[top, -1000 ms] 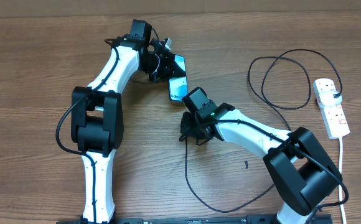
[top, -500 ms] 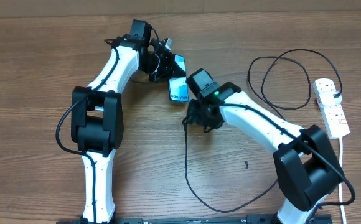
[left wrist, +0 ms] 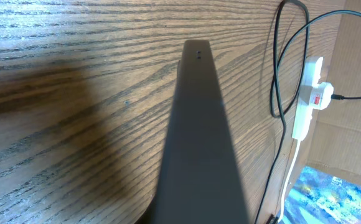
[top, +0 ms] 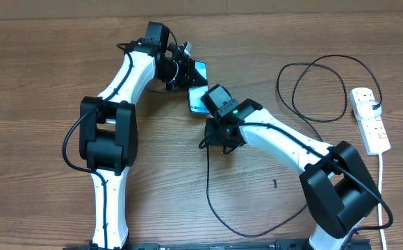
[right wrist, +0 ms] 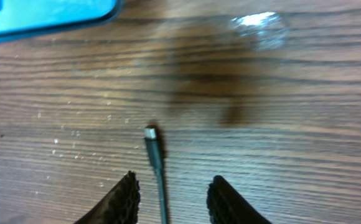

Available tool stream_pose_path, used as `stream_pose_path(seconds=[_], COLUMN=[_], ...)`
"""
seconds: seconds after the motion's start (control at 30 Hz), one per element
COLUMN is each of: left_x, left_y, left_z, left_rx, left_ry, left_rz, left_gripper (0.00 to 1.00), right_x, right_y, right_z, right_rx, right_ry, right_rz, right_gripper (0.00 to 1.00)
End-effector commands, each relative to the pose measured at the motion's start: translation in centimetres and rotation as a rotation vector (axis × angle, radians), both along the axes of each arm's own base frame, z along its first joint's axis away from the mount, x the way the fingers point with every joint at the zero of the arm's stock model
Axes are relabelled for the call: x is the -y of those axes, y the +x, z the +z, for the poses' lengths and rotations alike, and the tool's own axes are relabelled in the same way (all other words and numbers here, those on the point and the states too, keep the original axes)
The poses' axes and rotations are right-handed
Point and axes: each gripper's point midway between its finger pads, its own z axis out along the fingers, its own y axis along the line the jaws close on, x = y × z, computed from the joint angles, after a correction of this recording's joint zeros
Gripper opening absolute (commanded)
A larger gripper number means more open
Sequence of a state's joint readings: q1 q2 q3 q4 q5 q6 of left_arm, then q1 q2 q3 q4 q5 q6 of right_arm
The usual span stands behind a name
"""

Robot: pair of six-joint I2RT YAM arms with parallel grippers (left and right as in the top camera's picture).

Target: Plug charger to phone and switch on socket

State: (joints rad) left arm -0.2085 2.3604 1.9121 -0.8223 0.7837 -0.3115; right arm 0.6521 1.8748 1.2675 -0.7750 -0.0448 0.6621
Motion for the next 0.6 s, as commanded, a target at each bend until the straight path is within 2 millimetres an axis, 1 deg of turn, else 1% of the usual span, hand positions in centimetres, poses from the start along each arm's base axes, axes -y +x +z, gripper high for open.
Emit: stream_pose_path(seconds=[0.0, 0.07, 0.13, 0.27, 0.4, 0.43, 0.57], left_x=[0.0, 0.0, 0.0, 0.0, 0.0, 0.0, 0.0], left_y=[0.5, 0.5, 0.5, 0.5, 0.5, 0.5, 0.5], left_z=[1.5, 1.5, 1.5, 1.5, 1.5, 1.5, 1.5], left_rx=[0.044, 0.042, 0.042, 0.042, 0.042, 0.042, 0.042], left_ry=[-0.021, -0.021, -0.021, -0.021, -0.020, -0.020, -0.020], left_rz=[-0.012, -0.012, -0.012, -0.012, -0.012, -0.012, -0.012], left_gripper=[0.04, 0.04, 0.04, 0.04, 0.04, 0.04, 0.04], right_x=[-0.3, -0.4, -0.4, -0.5, -0.4, -0.4, -1.0], right_y=[-0.2, -0.1, -0.1, -0.1, -0.2, -0.3, -0.7], right_z=[-0.2, -0.1, -0.1, -0.1, -0.7, -1.0, -1.7], right_rx=[0.015, 0.022, 0.028, 0.033, 0.037, 0.035, 0.028], right_ry=[-0.009, -0.012, -0.016, -0.016, -0.013, -0.010, 0.039], right_rz=[0.033, 0.063, 0.092, 0.105, 0.105, 0.105, 0.116], right_gripper=[0.32, 0.32, 0.35, 0.35, 0.34, 0.32, 0.28])
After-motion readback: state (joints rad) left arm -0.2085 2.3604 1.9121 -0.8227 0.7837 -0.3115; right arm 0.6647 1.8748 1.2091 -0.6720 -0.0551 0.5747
